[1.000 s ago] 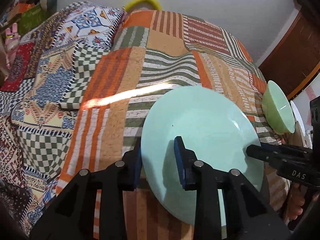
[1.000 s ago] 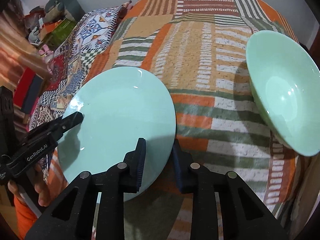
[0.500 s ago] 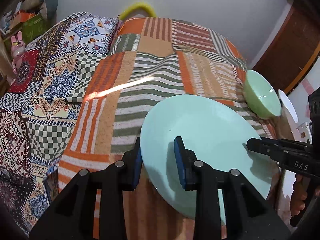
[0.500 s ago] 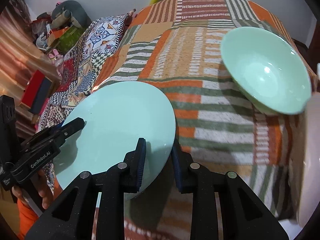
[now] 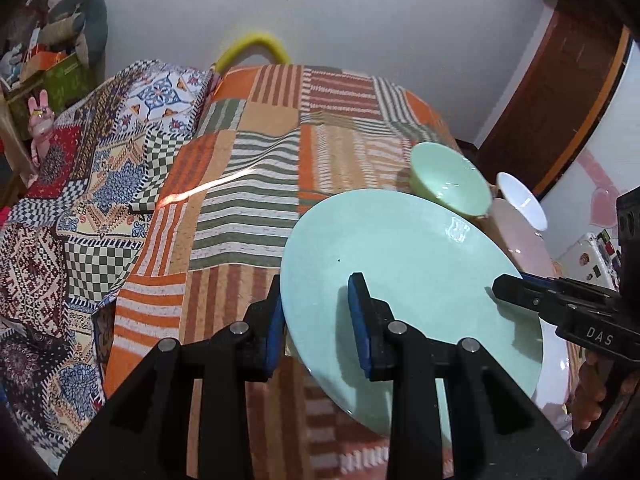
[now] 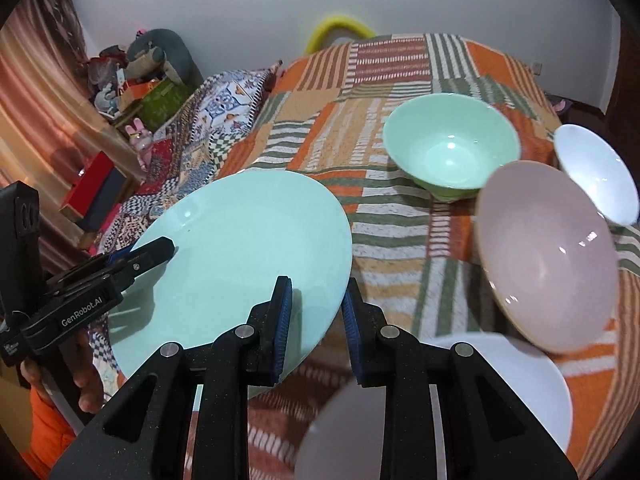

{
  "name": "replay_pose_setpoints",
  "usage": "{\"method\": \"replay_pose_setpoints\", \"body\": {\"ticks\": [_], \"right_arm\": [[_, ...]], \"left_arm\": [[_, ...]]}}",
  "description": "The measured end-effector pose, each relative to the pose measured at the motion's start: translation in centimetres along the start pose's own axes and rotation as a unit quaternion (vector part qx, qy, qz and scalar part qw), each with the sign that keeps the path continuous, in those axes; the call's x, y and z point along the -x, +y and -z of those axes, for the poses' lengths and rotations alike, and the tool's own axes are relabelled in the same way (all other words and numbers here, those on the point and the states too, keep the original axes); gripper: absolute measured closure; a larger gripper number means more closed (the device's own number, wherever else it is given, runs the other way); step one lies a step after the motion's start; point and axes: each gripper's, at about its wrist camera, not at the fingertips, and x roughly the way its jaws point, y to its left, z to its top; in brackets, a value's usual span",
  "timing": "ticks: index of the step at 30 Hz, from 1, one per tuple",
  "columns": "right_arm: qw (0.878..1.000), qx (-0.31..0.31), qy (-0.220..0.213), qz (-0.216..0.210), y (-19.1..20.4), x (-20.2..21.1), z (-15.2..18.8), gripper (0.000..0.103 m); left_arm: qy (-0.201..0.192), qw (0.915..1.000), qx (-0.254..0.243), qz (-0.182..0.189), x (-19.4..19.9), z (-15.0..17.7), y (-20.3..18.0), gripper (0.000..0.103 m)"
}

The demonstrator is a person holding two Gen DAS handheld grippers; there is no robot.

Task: Organize plates and bowls
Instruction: 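Lift the mint green plate and lower it onto the white plate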

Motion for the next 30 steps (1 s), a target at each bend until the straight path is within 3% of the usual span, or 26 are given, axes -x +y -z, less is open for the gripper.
{"method": "replay_pose_setpoints", "body": {"ticks": [14,30], "right_arm": [[0.998,-0.014,-0.055,0.003,-3.4,6.8,4.4,0.08],[0.995,-0.075,-0.056,0.028,-8.1,9.6,9.7,0.08]], "left_arm": [[-0.024,0.999,-0.035,0.011,4.8,2.3,-7.1,0.073],[0.002,0.9948,-0.079,0.064,3.6,5.4,-13.7,0.073]]}}
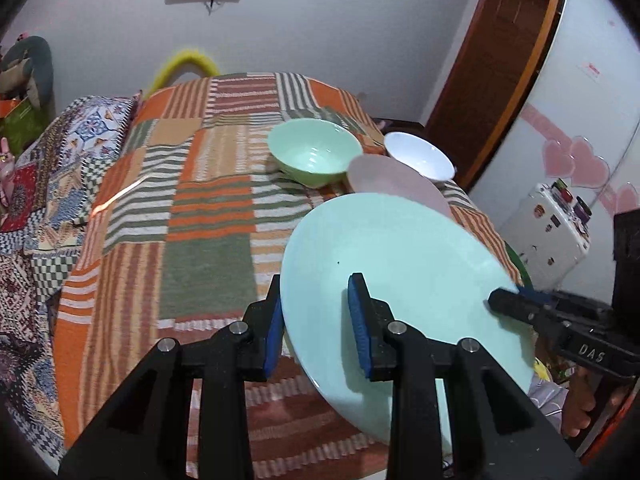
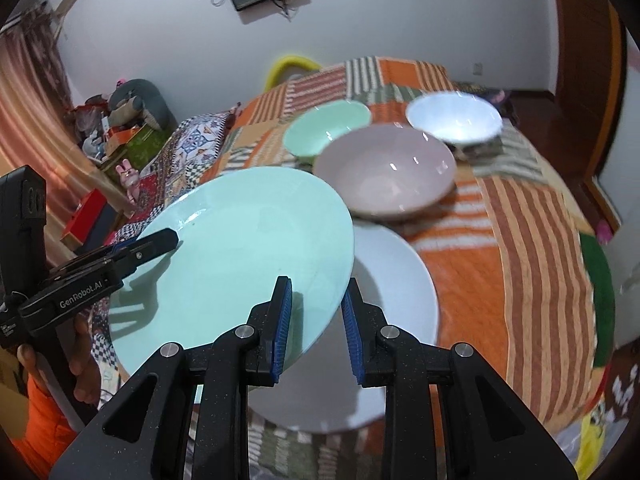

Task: Organize plates and bowls
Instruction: 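Lift the mint green plate and lower it onto the white plate, then open both tools and release the mint green plate on the stack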

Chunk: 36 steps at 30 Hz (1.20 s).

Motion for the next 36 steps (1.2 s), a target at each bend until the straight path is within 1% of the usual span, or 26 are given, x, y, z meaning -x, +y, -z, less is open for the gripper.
{"method": "replay_pose_setpoints", "body": {"ticks": [4,9,13,19,24,36], "right_arm": [[1.0,-0.019,0.016,0.002,-1.2,-0.4,1.2,0.08],[0.999,-0.039,0.021,0.009,-2.6,-0.4,2.4,0.08],[0.999,-0.043,0.028,0.017,-3.0,-0.6,2.9,0.08],[0.998,-0.042,0.031,0.026,-3.3,-0.6,3.2,0.08],[0.998,-0.041,0.036,0.024,-3.4,-0.9,3.0,0.08],[0.999,-0.026,0.033,0.03,-3.4,-1.2,2.7,0.08]], "left_arm": [[0.016,0.9998,-0.005,0.007,-1.1,0.9,-0.8,0.073],[0.041,0.999,-0.01,0.014,-2.7,1.9,-1.5,0.073],[0.061,0.998,-0.013,0.012,-4.2,2.5,-1.8,0.073],[0.083,0.9964,0.0,0.018,-5.9,3.2,-1.6,0.073],[0.088,0.996,0.0,0.015,-6.6,3.2,-1.6,0.073],[0.082,0.9965,-0.007,0.015,-7.2,2.7,-1.5,0.073]]}}
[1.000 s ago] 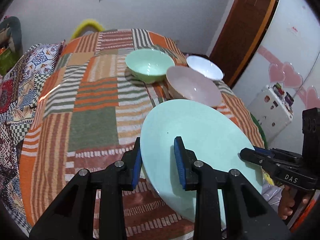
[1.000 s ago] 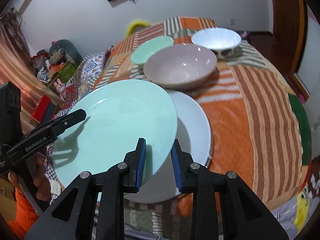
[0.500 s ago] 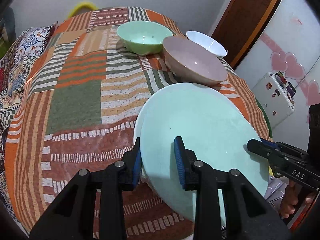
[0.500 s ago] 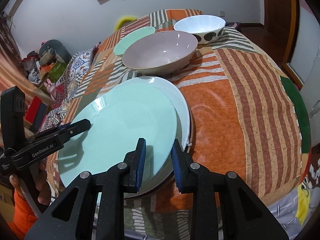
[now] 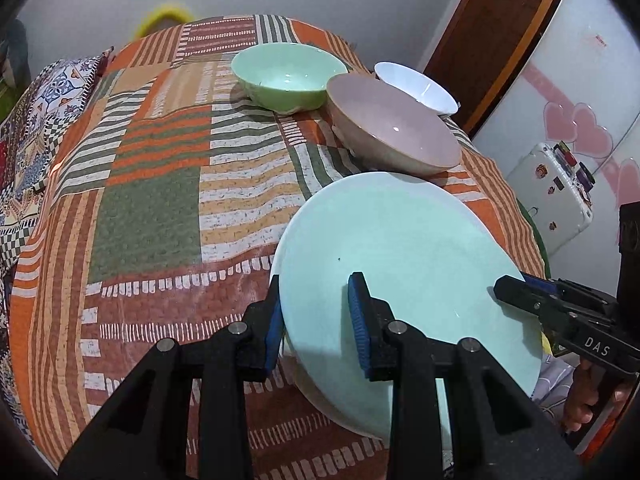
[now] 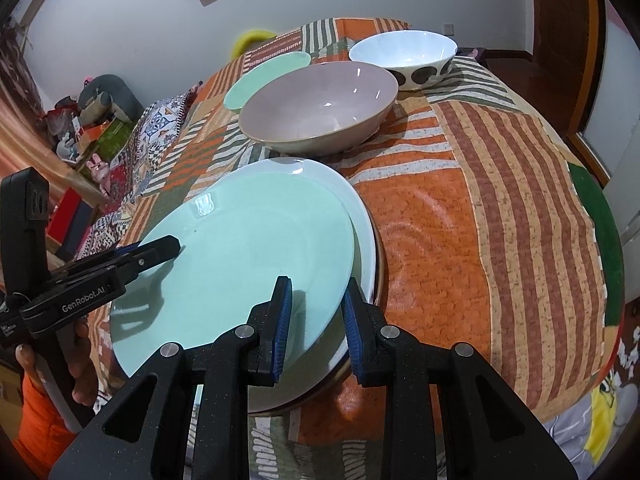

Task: Organize plates and bowls
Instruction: 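Open both tools and release the mint green plate on the stack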

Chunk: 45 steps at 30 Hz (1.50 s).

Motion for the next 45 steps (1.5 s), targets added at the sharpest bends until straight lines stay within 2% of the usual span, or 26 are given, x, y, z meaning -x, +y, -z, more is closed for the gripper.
{"method": "replay_pose_setpoints", "body": {"ticks": [15,31,36,39,45], "right_arm": [[0.999,0.043,0.017,0.013,0.7,-0.1,-0.4,0.078],[0.999,0.04,0.034,-0.015,0.0,0.8,-0.2,0.078],[0.998,0.045,0.035,-0.007,0.1,1.2,0.1,0.078],[0.998,0.042,0.04,0.005,-0.2,1.0,0.2,0.077],[0.999,0.024,0.041,-0.005,-0.8,0.8,0.5,0.077]], "left_arm": [[0.011,0.9998,-0.004,0.019,-0.2,-0.4,0.5,0.073],[0.023,0.9981,0.003,0.058,-0.6,-0.3,1.1,0.073],[0.026,0.9977,0.006,0.063,-0.9,-0.3,1.2,0.075],[0.026,0.9984,-0.002,0.05,-1.0,-0.2,0.9,0.081],[0.021,0.9992,-0.021,0.026,-0.8,-0.1,0.3,0.081]]}}
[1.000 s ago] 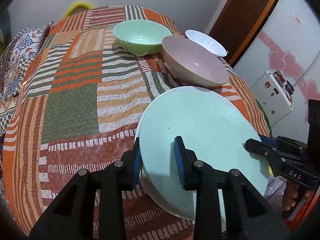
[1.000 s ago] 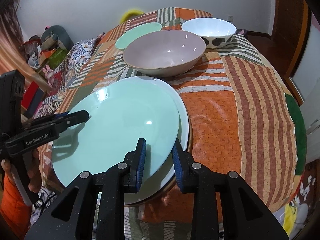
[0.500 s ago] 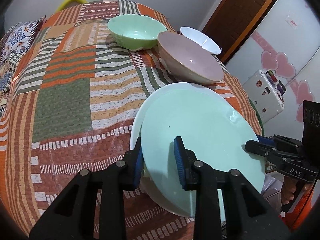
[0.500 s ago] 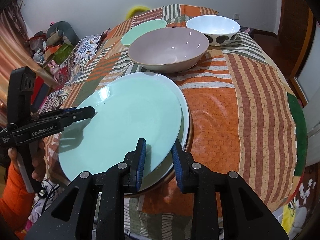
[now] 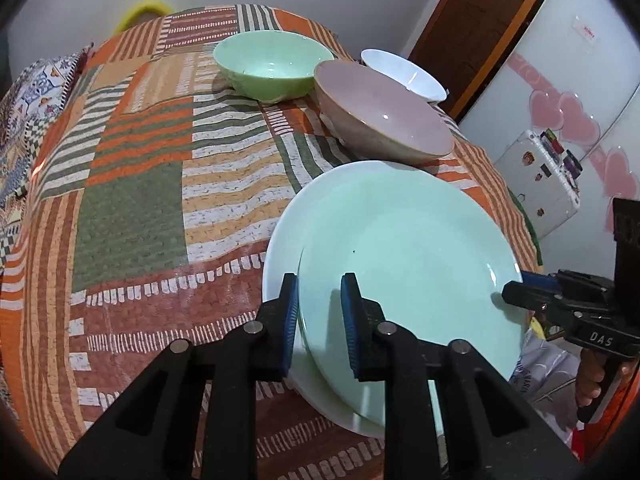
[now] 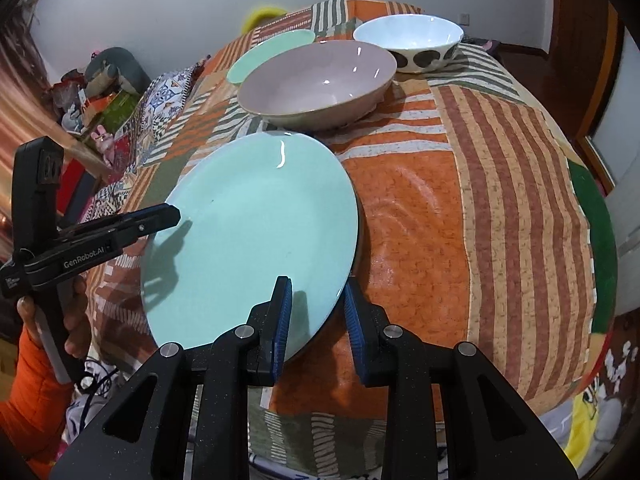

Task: Organize plates and bowls
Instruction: 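Open both tools and release the mint green plate on the stack, then grasp the pale pink bowl rim with both tools and lift it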

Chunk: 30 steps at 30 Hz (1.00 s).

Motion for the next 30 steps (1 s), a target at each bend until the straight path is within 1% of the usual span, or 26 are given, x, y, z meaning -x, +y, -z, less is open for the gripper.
{"method": "replay_pose_setpoints", "body": {"ticks": [8,12,14,16,18,20,23,24,26,30], "right_arm": [[0.999,0.018,-0.01,0.041,1.0,-0.4,-0.3,0.077],[0.997,0.035,-0.015,0.067,1.7,-0.7,-0.5,0.074],[0.996,0.041,-0.018,0.075,2.0,-0.9,-0.7,0.071],[0.996,0.043,-0.02,0.078,2.2,-1.1,-0.9,0.067],[0.996,0.044,-0.021,0.077,2.3,-1.3,-1.0,0.06],[0.996,0.046,-0.02,0.072,2.4,-1.4,-1.2,0.057],[0.998,0.037,-0.017,0.055,1.7,-1.2,-1.3,0.057],[0.998,0.034,-0.02,0.056,1.6,-1.1,-1.4,0.057],[0.997,0.03,-0.031,0.067,1.1,-0.6,-1.8,0.057],[0.996,0.024,-0.056,0.063,0.4,0.8,-2.8,0.055]], "left_arm": [[-0.002,0.9991,-0.022,-0.036,0.3,0.4,-1.1,0.081],[-0.006,0.9986,-0.028,-0.044,0.6,0.5,-1.4,0.081],[-0.01,0.9989,-0.026,-0.037,0.9,0.4,-1.4,0.081],[-0.016,0.9987,-0.028,-0.04,1.3,0.2,-1.6,0.081],[-0.02,0.9984,-0.032,-0.043,1.5,-0.1,-1.8,0.081],[-0.021,0.9983,-0.032,-0.045,1.6,-0.4,-1.8,0.081],[-0.027,0.9979,-0.031,-0.05,2.1,-0.8,-1.9,0.081],[-0.03,0.9978,-0.03,-0.052,2.3,-1.0,-1.9,0.081],[-0.036,0.9973,-0.03,-0.057,2.9,-1.5,-1.8,0.08],[-0.055,0.9957,-0.029,-0.069,4.0,-2.8,-1.8,0.074]]}}
